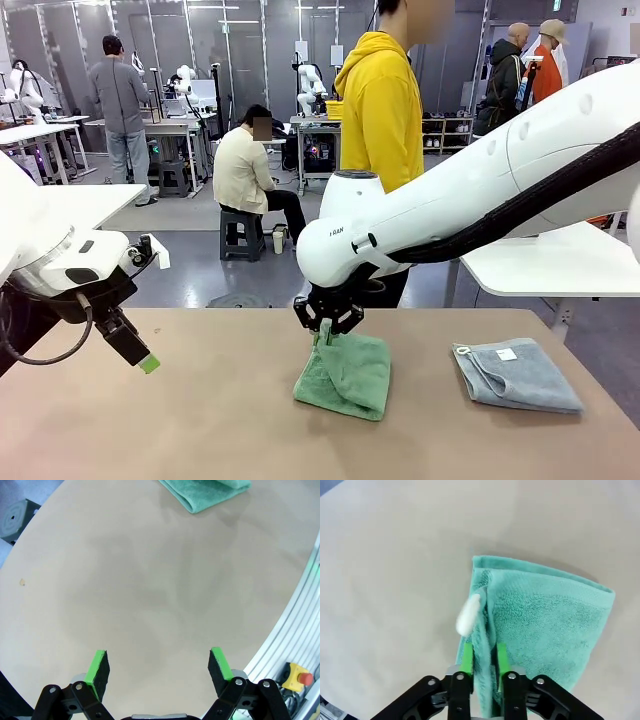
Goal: Fold the towels and place them in the basket.
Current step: When a person lays out a Towel with hook on the table, fold it in half twice.
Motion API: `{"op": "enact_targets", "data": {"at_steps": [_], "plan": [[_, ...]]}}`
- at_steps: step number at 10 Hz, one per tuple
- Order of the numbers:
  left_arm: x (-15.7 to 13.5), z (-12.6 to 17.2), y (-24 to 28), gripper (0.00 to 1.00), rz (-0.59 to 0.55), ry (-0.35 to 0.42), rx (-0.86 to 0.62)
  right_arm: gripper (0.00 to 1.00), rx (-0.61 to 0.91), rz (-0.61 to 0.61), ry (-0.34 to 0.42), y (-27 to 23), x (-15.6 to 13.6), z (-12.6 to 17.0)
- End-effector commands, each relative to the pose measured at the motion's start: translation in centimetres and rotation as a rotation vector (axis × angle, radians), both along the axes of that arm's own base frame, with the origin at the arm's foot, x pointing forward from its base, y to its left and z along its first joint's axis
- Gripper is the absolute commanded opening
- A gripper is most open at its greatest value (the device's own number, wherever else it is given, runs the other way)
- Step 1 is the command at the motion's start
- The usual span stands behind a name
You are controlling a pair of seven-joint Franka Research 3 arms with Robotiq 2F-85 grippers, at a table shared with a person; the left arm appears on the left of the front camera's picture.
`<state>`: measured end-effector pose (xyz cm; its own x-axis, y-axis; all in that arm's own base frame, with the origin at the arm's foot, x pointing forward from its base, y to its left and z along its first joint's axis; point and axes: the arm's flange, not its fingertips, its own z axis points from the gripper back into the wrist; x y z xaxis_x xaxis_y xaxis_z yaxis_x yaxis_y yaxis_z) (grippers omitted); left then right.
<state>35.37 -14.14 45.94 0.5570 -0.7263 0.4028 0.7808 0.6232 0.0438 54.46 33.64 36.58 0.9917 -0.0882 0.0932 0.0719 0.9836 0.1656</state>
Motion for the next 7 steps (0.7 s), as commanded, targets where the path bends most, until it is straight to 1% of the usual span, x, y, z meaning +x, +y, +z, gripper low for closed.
{"op": "enact_targets", "data": {"at_steps": [1,2,3,4,6,7], "plan": [[-0.1,-0.1,-0.2,1.00,0.015,-0.009,0.016,0.40,0.016,-0.032,-0.015,0.4,0.0,-0.2],[-0.1,-0.1,-0.2,1.00,0.015,-0.009,0.016,0.96,0.026,-0.026,-0.017,0.3,0.1,-0.2],[-0.1,-0.1,-0.2,1.00,0.015,-0.009,0.016,0.71,0.032,-0.026,-0.018,0.1,0.0,-0.2],[-0.1,-0.1,-0.2,1.00,0.015,-0.009,0.016,1.00,0.040,-0.026,-0.020,-0.1,0.0,-0.1],[-0.1,-0.1,-0.2,1.00,0.015,-0.009,0.016,1.00,0.049,-0.029,-0.019,-0.7,-0.1,0.0],[-0.1,-0.1,-0.2,1.00,0.015,-0.009,0.016,0.68,0.017,-0.006,0.004,-1.3,0.0,-0.1]]}}
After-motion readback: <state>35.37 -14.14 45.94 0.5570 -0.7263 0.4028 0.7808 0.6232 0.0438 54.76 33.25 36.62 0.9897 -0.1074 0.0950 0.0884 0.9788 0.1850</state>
